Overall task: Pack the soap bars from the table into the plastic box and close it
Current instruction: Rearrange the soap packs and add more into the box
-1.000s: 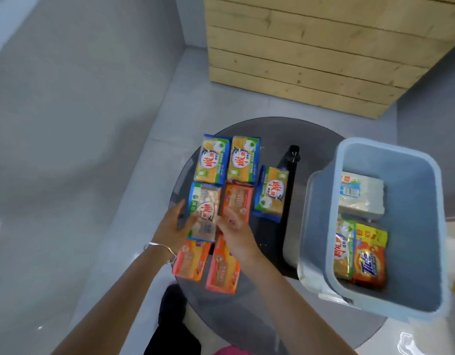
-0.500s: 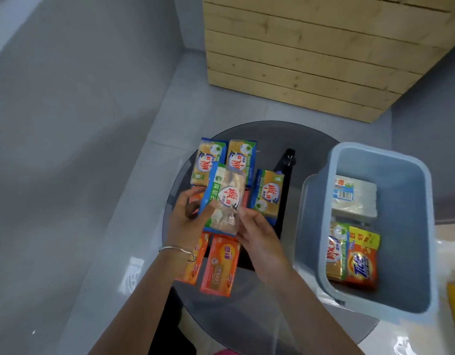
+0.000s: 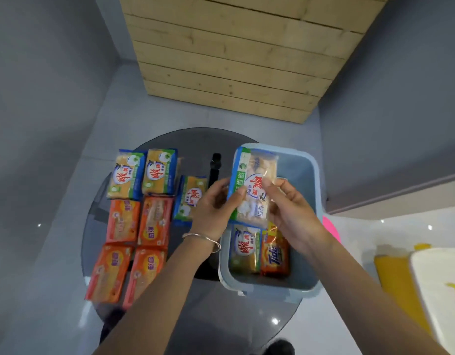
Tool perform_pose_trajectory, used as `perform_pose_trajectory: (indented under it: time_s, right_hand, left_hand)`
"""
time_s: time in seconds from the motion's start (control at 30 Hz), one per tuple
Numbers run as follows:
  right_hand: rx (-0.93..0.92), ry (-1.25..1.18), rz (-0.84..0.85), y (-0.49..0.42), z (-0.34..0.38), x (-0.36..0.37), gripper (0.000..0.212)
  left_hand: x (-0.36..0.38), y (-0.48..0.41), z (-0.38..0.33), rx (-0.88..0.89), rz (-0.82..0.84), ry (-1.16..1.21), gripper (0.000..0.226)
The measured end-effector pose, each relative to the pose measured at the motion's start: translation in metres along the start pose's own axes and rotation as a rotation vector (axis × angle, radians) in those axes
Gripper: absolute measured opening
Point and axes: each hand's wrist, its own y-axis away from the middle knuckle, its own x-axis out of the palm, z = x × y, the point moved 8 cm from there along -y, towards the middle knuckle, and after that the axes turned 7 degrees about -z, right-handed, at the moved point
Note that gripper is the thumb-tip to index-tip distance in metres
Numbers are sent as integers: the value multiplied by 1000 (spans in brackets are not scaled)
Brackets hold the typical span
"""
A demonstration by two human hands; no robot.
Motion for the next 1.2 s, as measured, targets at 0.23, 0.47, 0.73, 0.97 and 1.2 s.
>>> perform_pose_trajectory:
  time_s: [0.23,0.47,0.73,0.97,1.2]
  right_hand:
    - [-286,391,-78,-33,39,-55,18]
    - [-360,1068,61,-69,9,-47,38]
    - [-204,1136,212,-76,-37,-45,47]
    - [-94,986,120,-75,-54,-47,48]
    - [-196,933,-189,-74,-61,-46,26]
  left_hand:
    - [7,-7,14,53,-118,-200,42]
    - [3,0,61,-166,-137,-134,55]
    - [7,-1,67,-195,-121,-65,51]
    - [7,-3,75,-206,-86,-51,53]
    - [6,-3,77,-177,-101,-56,59]
